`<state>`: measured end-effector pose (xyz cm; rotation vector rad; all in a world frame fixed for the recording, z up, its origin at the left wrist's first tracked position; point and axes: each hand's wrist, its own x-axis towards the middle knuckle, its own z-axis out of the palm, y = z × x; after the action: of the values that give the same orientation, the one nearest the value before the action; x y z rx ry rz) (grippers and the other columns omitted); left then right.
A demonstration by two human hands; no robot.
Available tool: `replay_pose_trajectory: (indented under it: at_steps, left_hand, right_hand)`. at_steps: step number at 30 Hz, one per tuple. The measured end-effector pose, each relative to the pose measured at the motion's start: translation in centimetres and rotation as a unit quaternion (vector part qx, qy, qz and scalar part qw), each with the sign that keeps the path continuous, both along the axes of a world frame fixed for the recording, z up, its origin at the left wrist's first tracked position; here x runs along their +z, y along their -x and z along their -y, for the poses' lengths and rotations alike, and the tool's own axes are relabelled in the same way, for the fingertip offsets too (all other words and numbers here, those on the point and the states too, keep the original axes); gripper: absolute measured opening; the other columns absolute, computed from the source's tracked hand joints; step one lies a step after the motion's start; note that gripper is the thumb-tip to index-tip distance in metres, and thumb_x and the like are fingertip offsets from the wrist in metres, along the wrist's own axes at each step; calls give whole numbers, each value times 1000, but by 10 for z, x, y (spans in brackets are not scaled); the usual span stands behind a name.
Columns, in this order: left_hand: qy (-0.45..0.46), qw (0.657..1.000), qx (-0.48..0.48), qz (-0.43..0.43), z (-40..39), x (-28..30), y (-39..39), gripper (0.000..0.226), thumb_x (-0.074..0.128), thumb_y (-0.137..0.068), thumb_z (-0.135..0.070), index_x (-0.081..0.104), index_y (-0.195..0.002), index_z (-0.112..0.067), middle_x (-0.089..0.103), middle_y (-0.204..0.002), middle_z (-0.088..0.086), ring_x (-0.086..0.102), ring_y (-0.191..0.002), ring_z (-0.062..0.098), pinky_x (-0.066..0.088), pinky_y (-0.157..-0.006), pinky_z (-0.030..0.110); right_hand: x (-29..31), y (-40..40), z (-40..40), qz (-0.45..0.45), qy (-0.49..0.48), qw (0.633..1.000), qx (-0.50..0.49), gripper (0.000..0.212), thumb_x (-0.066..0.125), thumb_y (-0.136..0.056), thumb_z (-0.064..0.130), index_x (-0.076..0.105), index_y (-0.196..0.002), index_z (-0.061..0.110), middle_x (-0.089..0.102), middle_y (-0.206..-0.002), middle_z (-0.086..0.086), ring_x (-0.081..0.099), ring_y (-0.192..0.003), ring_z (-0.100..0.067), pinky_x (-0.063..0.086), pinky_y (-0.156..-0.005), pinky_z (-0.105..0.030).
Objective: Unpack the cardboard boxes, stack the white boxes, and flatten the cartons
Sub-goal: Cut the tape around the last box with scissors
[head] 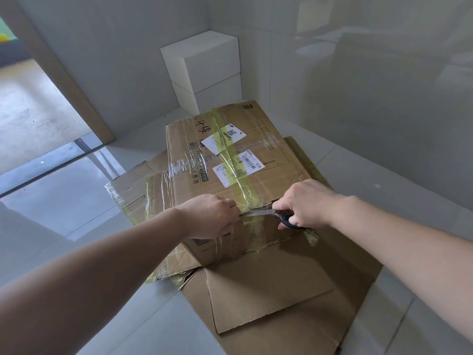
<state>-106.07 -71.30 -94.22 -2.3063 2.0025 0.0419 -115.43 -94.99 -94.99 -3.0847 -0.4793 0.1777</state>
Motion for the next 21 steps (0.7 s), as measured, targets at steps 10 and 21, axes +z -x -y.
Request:
replay_pose_trajectory:
  at_steps: [10,21]
  left_hand:
    - [17,1000,6,-16,-2,-8,-5,22,47,-92,-21,61,-81,-8,57,-76,4,56,-63,24,51,-59,35]
    - [-4,906,404,-122,-53,-41,-55,86,13,-75,-82,6,-149,-39,-5,-159,-4,-12,-145,20,1,-113,62]
  right_hand:
    - [-1,6,0,1,6,1000,13,41,62,-79,58,46,-66,23,41,-52,10,41,-55,-11,27,-49,-23]
    - [-12,17,-24,53,32,997,-44,38,55,-81,57,41,-69,23,40,-62,7,47,-65,-18,22,-51,-28]
